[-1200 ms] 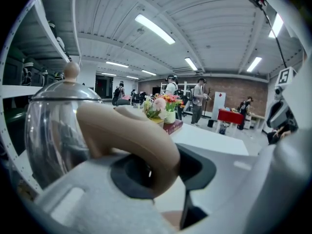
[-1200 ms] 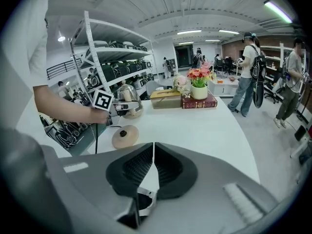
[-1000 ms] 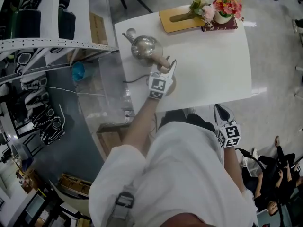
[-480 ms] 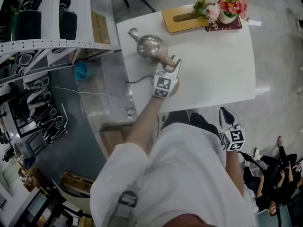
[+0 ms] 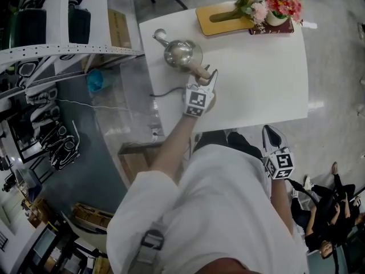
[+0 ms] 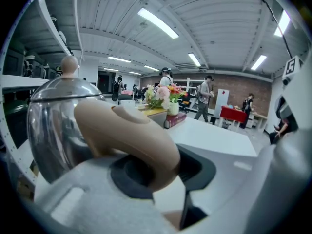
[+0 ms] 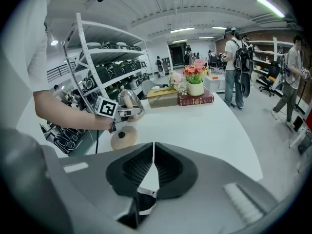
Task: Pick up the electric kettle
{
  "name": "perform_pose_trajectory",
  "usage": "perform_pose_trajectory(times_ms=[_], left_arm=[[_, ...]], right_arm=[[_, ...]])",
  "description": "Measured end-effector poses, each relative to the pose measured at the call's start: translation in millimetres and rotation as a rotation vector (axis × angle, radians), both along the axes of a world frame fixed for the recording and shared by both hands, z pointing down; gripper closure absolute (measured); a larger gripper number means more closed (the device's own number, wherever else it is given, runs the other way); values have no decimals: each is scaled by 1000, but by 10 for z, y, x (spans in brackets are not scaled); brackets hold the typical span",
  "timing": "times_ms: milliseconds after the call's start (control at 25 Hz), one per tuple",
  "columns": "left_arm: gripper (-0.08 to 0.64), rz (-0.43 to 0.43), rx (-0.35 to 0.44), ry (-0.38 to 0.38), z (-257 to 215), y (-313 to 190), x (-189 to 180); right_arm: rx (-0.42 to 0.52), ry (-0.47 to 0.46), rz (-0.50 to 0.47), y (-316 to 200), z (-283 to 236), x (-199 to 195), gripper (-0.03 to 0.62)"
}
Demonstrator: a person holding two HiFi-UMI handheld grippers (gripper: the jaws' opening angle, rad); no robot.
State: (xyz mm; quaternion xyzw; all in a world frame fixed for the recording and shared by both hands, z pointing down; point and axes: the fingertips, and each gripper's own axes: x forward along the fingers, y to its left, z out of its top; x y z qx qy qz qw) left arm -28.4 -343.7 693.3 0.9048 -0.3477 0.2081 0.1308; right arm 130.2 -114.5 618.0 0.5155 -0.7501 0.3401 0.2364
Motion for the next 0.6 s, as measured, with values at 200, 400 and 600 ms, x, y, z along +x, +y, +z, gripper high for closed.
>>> perform_pose_trajectory(times_ms=[200, 400, 600], left_arm=[[443, -14, 3, -1, 23, 9, 11], [443, -34, 4, 2, 23, -13, 16], [442, -42, 15, 6, 21, -15, 33]], right_arm=[[-1, 0, -2, -36, 21, -9, 578], [-4, 2, -6, -51, 31, -18, 578], [-7, 0, -7, -24, 67, -28, 578]])
